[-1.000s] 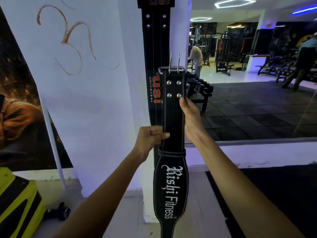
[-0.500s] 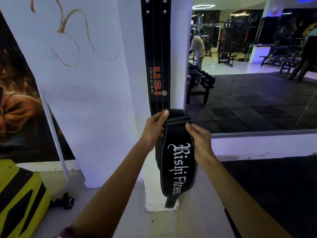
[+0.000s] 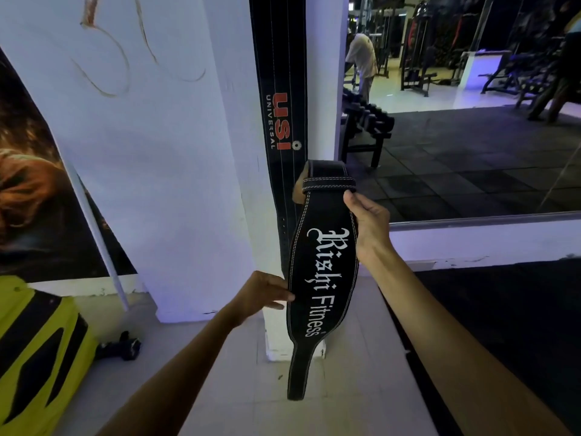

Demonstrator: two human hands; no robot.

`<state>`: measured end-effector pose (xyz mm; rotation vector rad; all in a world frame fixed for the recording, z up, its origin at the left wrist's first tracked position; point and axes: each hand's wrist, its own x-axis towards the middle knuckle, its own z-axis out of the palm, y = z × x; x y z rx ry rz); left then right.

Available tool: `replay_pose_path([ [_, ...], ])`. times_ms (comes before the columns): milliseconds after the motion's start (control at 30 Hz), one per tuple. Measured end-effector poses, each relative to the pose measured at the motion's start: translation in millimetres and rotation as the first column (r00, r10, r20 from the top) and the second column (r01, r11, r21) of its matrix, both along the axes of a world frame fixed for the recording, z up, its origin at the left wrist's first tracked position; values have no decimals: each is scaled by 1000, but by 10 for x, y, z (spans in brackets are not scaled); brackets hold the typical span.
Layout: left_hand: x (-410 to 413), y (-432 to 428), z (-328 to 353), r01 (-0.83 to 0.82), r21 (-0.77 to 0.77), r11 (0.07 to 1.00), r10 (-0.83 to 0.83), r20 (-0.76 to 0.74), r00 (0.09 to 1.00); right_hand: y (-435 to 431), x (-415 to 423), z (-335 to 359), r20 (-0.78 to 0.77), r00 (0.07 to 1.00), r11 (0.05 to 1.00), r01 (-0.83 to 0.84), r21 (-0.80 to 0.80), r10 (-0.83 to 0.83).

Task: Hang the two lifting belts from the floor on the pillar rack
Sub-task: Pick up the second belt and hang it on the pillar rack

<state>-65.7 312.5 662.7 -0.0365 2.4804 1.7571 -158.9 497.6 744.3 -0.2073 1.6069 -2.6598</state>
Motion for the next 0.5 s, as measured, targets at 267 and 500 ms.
replay_pose_path([
  [267,-372,220,827,-156,375,914,276,-288,917,-130,9,-19,-10,1000,1000,-17,18,17],
  [500,-22,-107,-43,-13,-57,998,16,48,999,-115,-82,-105,-49,998,999,-35,32,37],
])
